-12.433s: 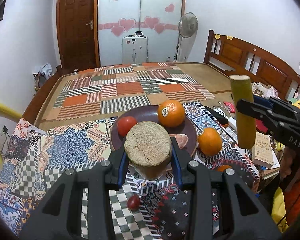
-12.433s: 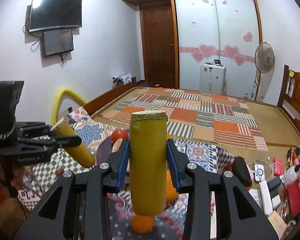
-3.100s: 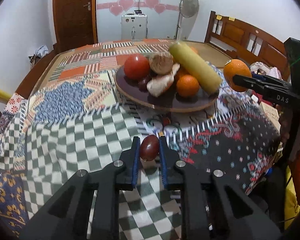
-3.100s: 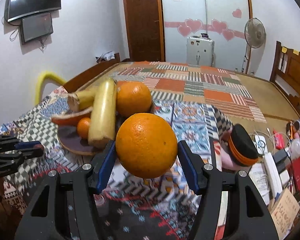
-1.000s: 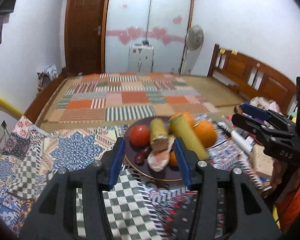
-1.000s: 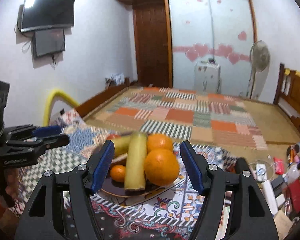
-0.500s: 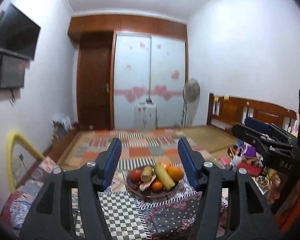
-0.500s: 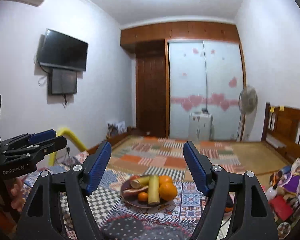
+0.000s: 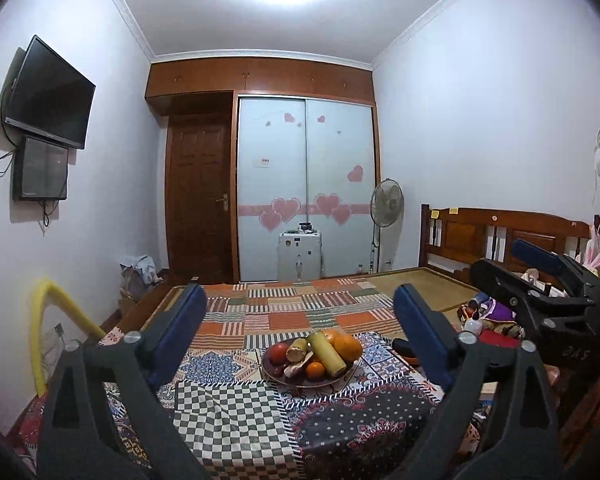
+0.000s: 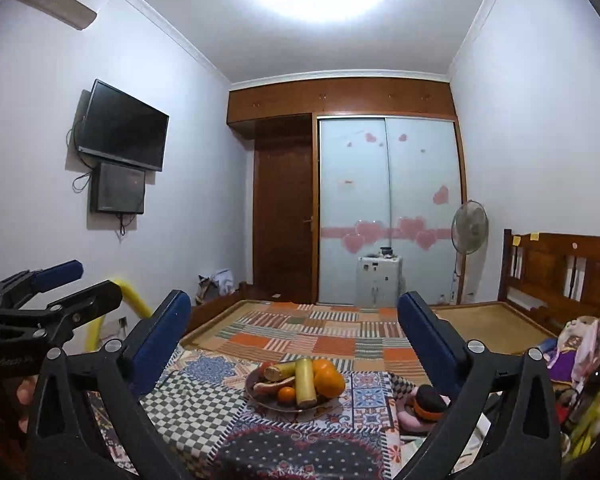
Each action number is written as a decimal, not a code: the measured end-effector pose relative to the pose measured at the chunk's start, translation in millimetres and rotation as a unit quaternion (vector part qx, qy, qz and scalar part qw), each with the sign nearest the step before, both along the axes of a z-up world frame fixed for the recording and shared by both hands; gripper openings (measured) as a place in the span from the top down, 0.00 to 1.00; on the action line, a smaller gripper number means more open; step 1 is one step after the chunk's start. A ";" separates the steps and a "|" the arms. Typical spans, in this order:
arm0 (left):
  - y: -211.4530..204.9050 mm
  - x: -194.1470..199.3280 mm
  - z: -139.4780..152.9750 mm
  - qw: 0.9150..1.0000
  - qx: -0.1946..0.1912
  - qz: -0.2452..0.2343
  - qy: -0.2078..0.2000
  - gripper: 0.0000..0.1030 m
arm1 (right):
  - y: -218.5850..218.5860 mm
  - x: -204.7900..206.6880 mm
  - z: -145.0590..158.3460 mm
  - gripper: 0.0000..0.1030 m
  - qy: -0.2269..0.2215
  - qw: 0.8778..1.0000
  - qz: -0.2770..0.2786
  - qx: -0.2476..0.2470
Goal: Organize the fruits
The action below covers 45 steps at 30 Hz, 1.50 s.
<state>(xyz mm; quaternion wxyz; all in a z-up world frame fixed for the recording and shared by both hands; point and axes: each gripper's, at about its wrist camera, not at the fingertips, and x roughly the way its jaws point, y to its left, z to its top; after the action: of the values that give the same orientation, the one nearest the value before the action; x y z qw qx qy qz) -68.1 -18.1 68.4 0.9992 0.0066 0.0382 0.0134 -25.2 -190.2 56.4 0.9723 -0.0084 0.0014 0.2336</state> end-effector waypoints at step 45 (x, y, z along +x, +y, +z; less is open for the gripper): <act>-3.6 13.2 -14.3 1.000 -0.002 0.001 0.013 0.00 | -10.9 -10.0 -6.6 0.00 0.022 1.000 -0.004 -0.003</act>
<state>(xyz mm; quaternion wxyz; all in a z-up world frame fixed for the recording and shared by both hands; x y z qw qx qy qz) -54.9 -21.6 54.1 0.9986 0.0043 0.0510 0.0144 -35.2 -201.0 49.8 0.9729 -0.0057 0.0236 0.2300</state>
